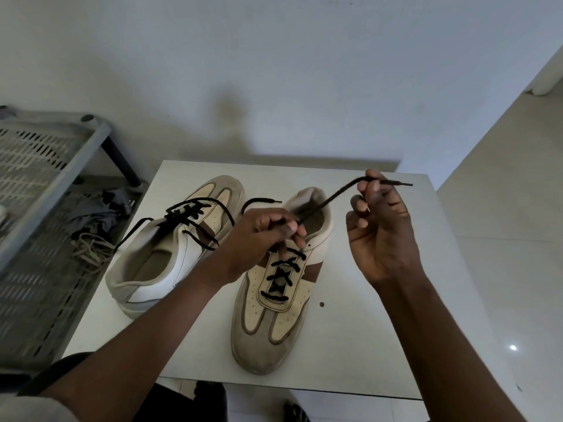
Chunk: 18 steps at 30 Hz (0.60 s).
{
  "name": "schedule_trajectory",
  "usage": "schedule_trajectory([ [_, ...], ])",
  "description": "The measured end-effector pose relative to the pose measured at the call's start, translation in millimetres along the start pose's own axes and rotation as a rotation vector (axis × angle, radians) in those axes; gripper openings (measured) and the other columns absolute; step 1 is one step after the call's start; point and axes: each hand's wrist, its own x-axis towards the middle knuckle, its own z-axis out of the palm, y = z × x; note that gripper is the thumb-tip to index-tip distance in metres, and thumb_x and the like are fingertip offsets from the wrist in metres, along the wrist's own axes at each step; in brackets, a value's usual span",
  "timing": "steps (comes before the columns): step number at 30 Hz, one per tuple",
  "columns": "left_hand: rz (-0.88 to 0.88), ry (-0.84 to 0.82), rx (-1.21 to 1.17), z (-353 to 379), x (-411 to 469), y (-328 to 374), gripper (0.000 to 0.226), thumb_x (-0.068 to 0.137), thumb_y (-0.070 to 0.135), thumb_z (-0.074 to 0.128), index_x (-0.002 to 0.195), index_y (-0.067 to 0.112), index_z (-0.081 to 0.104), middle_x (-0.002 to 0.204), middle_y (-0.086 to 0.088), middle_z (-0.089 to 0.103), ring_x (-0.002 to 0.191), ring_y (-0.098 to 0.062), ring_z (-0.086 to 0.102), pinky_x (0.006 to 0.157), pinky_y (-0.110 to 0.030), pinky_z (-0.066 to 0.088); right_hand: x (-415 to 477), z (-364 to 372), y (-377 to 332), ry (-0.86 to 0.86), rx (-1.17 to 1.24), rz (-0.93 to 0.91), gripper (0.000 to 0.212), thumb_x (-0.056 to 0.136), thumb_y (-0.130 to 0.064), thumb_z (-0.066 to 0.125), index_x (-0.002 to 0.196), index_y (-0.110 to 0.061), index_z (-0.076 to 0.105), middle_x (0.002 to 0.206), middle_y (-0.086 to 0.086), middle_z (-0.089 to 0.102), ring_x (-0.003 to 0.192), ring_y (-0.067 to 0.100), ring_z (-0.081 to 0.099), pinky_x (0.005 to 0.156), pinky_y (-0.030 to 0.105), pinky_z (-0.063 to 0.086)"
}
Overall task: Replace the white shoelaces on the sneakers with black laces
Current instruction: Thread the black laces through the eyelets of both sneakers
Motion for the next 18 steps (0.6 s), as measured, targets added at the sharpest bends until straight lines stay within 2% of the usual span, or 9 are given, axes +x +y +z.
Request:
schedule_trajectory([
  [3,0.025,-0.058,0.149,1.1,-0.5,-1.4,0.022,0.097,0.014,0.05,0.095,0.007,0.071,0.095,-0.003,0.074,0.092,-0.014,0.069,0.082,-0.025,0.051,0.2,2.2,3.4,-0.147,0.162,0.004,0.01,0.078,-0.023,0.073,0.086,-0.017,0.071,0.085,-0.002,0.061,0.071,0.007,0.055,0.062,0.017,0.046],
  [5,0.079,0.176,0.182,-6.8,4.0,-5.8,0.021,0.096,0.016,0.052,0.098,0.01,0.072,0.096,0.001,0.074,0.099,-0.011,0.067,0.087,-0.024,0.049,1.5,0.6,-3.7,-0.143,0.215,0.01,0.008,0.08,-0.022,0.071,0.082,-0.015,0.068,0.094,0.002,0.064,0.085,0.013,0.062,0.074,0.024,0.051],
  [6,0.09,0.321,0.188,-13.6,6.7,-8.6,0.019,0.095,0.011,0.052,0.101,0.012,0.071,0.094,0.003,0.074,0.096,-0.009,0.067,0.085,-0.021,0.048,2.0,-2.4,-9.4,-0.132,0.266,0.021,0.006,0.082,-0.018,0.066,0.081,-0.013,0.066,0.095,0.004,0.066,0.085,0.015,0.065,0.074,0.024,0.054],
  [8,0.105,0.474,0.296,-23.8,10.8,-14.5,0.029,0.092,-0.001,0.054,0.104,0.021,0.068,0.094,0.01,0.071,0.088,-0.001,0.065,0.08,-0.017,0.048,1.6,-6.5,-23.7,-0.14,0.297,0.039,0.002,0.083,-0.013,0.062,0.082,-0.012,0.064,0.088,0.003,0.066,0.059,0.007,0.06,0.05,0.015,0.05],
  [10,0.113,0.383,0.441,-24.3,11.1,-19.5,0.04,0.087,-0.008,0.057,0.106,0.026,0.068,0.099,0.015,0.067,0.083,0.006,0.061,0.071,-0.008,0.046,3.0,-12.3,-34.1,-0.104,0.072,0.017,0.011,0.085,-0.014,0.054,0.084,-0.018,0.064,0.073,-0.005,0.059,0.037,0.002,0.035,0.032,0.014,0.027],
  [12,0.17,0.189,0.583,-20.0,9.7,-28.2,0.048,0.081,-0.012,0.061,0.111,0.025,0.068,0.11,0.011,0.065,0.084,0.003,0.061,0.067,-0.007,0.046,3.4,-11.7,-35.1,-0.058,-0.33,-0.02,0.022,0.088,-0.013,0.05,0.08,-0.022,0.069,0.062,0.001,0.051,0.038,0.006,0.02,0.037,0.019,0.015],
  [15,0.235,0.022,0.743,-17.3,10.8,-39.4,0.055,0.077,-0.014,0.06,0.117,0.022,0.067,0.126,0.008,0.059,0.105,-0.009,0.06,0.078,-0.022,0.054,0.2,-8.4,-17.9,-0.076,-0.968,-0.16,0.029,0.094,-0.011,0.057,0.073,-0.023,0.074,0.058,0.003,0.064,0.045,0.009,0.05,0.05,0.023,0.04],
  [17,0.22,0.041,0.761,-19.1,11.6,-39.4,0.054,0.078,-0.011,0.063,0.121,0.021,0.065,0.129,0.008,0.055,0.104,-0.007,0.056,0.077,-0.016,0.048,-6.2,-2.3,-10.3,-0.13,-1.145,-0.188,0.016,0.09,-0.023,0.067,0.079,-0.026,0.077,0.068,0.005,0.072,0.063,0.027,0.066,0.063,0.04,0.053],
  [18,0.215,0.053,0.767,-19.6,11.6,-38.6,0.052,0.079,-0.007,0.066,0.123,0.021,0.063,0.128,0.009,0.055,0.098,-0.003,0.054,0.073,-0.01,0.042,-8.6,0.5,-9.1,-0.142,-1.176,-0.186,0.011,0.088,-0.025,0.069,0.081,-0.026,0.078,0.066,0.003,0.071,0.058,0.025,0.064,0.057,0.038,0.05],
])
